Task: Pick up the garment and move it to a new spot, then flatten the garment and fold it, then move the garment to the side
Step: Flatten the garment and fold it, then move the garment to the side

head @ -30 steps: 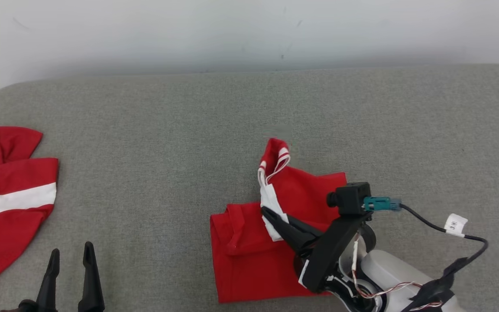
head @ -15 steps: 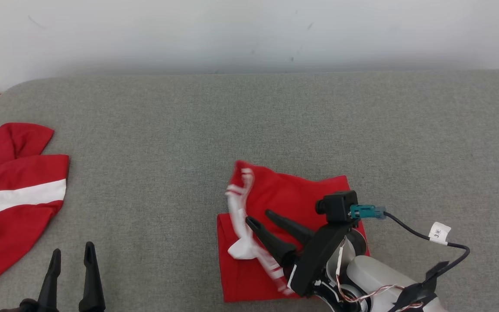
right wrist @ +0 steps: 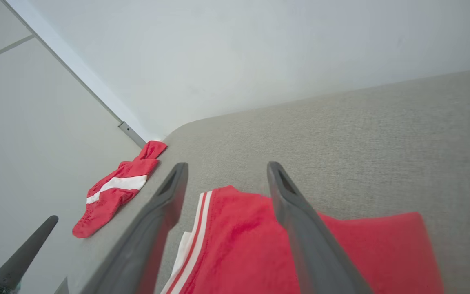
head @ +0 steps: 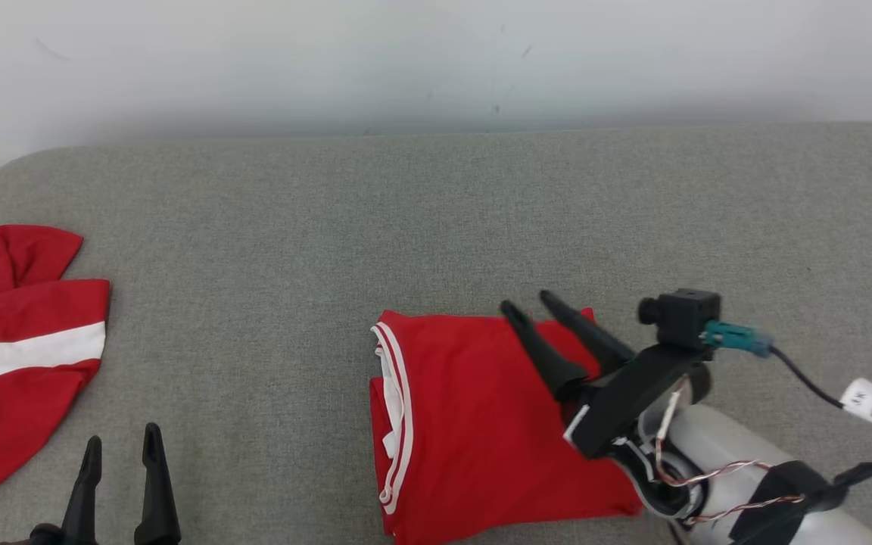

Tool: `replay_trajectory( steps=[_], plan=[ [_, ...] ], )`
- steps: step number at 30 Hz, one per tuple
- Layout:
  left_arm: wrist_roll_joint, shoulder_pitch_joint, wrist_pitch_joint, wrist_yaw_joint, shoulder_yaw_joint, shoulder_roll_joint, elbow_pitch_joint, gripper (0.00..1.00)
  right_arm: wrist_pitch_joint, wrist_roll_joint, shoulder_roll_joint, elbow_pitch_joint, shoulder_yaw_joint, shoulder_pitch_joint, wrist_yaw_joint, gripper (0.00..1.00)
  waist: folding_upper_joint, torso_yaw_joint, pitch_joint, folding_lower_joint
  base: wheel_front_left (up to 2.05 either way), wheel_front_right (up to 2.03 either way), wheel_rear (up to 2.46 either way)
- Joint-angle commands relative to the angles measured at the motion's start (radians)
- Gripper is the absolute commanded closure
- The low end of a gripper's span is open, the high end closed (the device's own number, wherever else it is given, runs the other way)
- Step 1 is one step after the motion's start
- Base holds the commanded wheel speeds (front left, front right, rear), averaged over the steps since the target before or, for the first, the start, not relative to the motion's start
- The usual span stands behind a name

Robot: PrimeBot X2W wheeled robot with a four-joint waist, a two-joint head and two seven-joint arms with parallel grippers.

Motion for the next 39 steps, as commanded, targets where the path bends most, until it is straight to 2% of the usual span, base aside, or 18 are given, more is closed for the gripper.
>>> replay_trajectory(
  steps=[1, 7, 11, 21, 35, 36, 37, 39],
  plan=[
    [0.001, 0.012, -0.004, 0.000, 0.004, 0.000, -0.004, 0.00, -0.013, -0.013, -0.018, 0.010, -0.017, 0.002, 0.000, 0.00, -0.0001, -0.001, -0.001, 0.0000, 0.00, 0.00, 0.00],
    [0.009, 0.022, -0.004, 0.004, 0.016, 0.000, -0.016, 0.00, -0.029, -0.073, -0.077, 0.082, -0.093, 0.043, 0.000, 0.00, -0.0001, -0.008, -0.004, 0.0000, 0.00, 0.00, 0.00],
    [0.009, 0.027, -0.004, 0.005, 0.026, 0.000, -0.022, 0.00, -0.003, -0.112, -0.096, 0.135, -0.134, 0.071, 0.000, 0.00, -0.0001, -0.017, -0.002, 0.0000, 0.00, 0.00, 0.00],
    [0.009, 0.020, -0.004, 0.006, 0.029, 0.000, -0.030, 0.00, 0.086, -0.171, -0.050, 0.174, -0.193, 0.139, 0.000, 0.00, -0.0001, -0.029, 0.015, 0.0000, 0.00, 0.00, 0.00],
    [0.008, 0.019, -0.004, 0.001, 0.033, 0.000, -0.026, 0.00, 0.220, -0.150, -0.005, 0.160, -0.198, 0.212, 0.000, 0.00, -0.0001, -0.024, 0.023, 0.0000, 0.00, 0.00, 0.00],
    [0.008, 0.018, -0.004, -0.001, 0.034, 0.000, -0.025, 0.00, 0.225, -0.155, -0.001, 0.163, -0.197, 0.212, 0.000, 0.16, -0.0001, -0.025, 0.023, 0.0000, 0.00, 0.00, 0.00],
    [0.009, 0.016, -0.004, -0.002, 0.033, 0.000, -0.023, 0.00, 0.231, -0.149, 0.007, 0.162, -0.197, 0.210, 0.000, 0.61, -0.0001, -0.025, 0.023, 0.0000, 0.00, 0.00, 0.00],
    [0.009, 0.014, -0.004, -0.003, 0.033, 0.000, -0.021, 0.00, 0.232, -0.150, 0.014, 0.163, -0.195, 0.203, 0.000, 1.00, -0.0001, -0.024, 0.023, 0.0000, 0.00, 0.00, 0.00]
  ],
)
